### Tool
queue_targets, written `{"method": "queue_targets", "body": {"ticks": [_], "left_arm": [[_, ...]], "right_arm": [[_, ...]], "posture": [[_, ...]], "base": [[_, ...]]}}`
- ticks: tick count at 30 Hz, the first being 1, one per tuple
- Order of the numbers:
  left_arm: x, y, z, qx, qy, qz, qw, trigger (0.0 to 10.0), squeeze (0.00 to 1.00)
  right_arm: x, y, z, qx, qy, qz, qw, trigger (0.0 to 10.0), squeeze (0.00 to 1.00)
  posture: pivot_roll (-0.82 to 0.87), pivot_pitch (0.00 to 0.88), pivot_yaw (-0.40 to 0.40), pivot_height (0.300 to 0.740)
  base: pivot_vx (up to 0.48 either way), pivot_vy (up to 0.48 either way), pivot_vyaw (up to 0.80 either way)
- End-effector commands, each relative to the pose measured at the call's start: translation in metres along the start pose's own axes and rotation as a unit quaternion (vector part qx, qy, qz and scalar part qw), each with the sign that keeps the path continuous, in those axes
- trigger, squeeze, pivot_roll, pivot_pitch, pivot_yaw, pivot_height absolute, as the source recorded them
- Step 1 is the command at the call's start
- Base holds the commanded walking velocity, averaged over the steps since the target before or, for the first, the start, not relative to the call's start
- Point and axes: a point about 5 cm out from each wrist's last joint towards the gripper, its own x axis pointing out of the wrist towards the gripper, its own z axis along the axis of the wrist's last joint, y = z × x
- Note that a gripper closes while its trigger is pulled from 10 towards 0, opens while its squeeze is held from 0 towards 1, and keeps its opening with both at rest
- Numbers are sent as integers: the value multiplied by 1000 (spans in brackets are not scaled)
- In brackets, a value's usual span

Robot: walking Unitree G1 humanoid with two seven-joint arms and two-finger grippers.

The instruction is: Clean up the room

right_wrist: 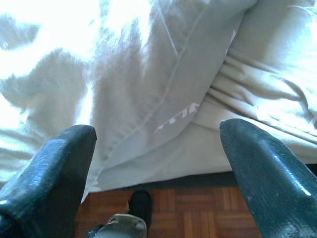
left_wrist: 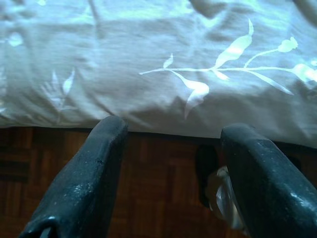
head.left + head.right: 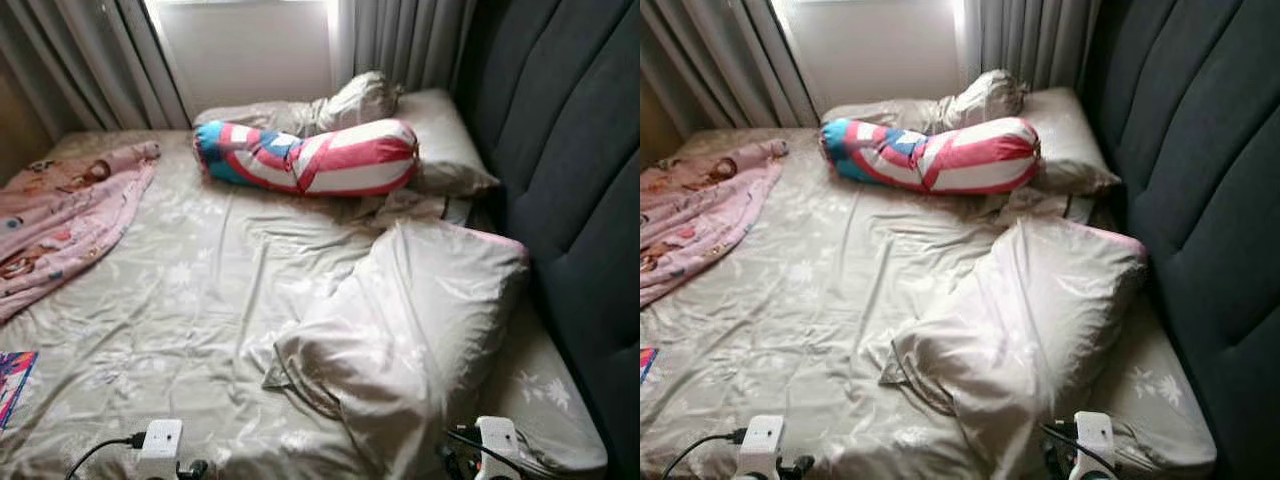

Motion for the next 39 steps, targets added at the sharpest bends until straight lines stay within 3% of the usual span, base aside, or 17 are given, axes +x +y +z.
{"method": "queue_targets", "body": {"ticks": [1,2,4,6,10,13,16,18,22,27,39], "left_arm": [[-1,2,-2,-10,-12,10,1000,10000,0],[-1,2,-1,-13,-17,13,1000,10000,0],[-2,2,0,-31,-29,19,999,10000,0],[-2,2,1,-44,-38,23,998,10000,0],[-2,1,3,-59,-49,30,997,10000,0],[8,-22,52,-43,-127,18,991,10000,0],[8,-32,80,-40,-184,6,982,10000,0],[8,-36,87,-44,-202,-2,978,10000,0],[8,-39,87,-49,-200,-3,979,10000,0],[8,-39,89,-63,-204,3,977,10000,0],[6,-35,94,-58,-229,-1,972,10000,0]], "right_arm": [[-1,-2,1,3,-14,0,1000,10000,0],[-1,-2,2,1,-17,1,1000,10000,0],[17,39,63,-20,-113,41,993,10000,0],[20,61,99,-27,-173,66,982,10000,0],[19,70,118,-32,-212,90,973,10000,0],[18,77,128,-31,-230,98,968,10000,0],[18,79,133,-25,-245,92,965,10000,0],[17,77,129,-25,-245,90,965,10000,0],[17,71,122,-24,-238,78,968,10000,0],[16,51,122,-4,-241,21,970,10000,0],[12,41,122,7,-265,-7,964,10000,0]], "posture": [[20,0,20,740],[20,0,20,740],[14,0,16,740],[13,0,16,740],[14,0,11,740],[-8,0,16,740],[-21,0,23,740],[-18,0,12,740],[-8,0,-5,740],[-23,0,-26,740],[-36,0,-17,740]], "base": [[0,0,0],[0,0,0],[0,0,0],[0,0,0],[0,0,0],[0,0,0],[0,0,0],[0,0,0],[0,0,0],[0,0,0],[0,0,0]]}}
